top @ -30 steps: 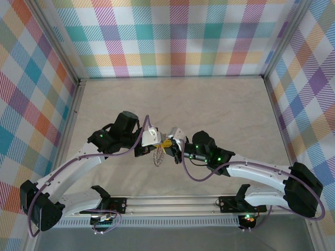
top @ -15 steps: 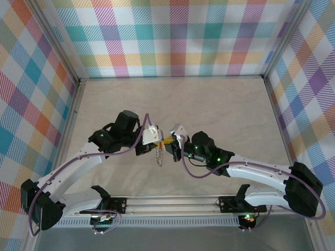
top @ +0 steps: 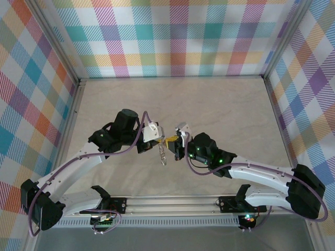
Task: Put the keys on the keyring
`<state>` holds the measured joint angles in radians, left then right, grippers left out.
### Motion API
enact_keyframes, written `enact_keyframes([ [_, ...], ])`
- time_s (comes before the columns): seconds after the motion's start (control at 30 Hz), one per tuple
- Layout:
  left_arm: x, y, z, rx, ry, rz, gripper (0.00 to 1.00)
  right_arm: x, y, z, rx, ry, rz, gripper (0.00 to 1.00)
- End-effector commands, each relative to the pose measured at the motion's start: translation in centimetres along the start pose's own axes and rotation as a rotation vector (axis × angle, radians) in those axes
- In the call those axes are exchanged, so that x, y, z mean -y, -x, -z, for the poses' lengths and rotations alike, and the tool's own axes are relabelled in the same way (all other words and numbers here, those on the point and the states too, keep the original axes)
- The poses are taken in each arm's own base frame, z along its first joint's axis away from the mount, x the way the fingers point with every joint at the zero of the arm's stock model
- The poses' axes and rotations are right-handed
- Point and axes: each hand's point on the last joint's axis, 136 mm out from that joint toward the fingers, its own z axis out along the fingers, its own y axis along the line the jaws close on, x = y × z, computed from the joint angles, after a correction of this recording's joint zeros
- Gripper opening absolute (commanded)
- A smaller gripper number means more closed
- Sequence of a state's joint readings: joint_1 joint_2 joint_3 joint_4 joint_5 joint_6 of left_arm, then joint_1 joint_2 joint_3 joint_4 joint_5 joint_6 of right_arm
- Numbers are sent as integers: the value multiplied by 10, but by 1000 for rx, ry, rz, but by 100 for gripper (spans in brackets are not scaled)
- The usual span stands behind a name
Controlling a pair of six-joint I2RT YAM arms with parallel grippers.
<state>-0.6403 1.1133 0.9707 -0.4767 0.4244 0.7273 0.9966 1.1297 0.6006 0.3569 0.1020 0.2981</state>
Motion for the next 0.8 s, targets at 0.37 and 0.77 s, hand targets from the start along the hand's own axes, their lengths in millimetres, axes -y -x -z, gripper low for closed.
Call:
enact_keyframes([
  [0.37,11,24,7,107,-41,-16,0,-13,20,35,-43,38,339,35],
  [0.77,36,40,12,191,-205,-84,0,-38,20,49,-100,245,854,29],
])
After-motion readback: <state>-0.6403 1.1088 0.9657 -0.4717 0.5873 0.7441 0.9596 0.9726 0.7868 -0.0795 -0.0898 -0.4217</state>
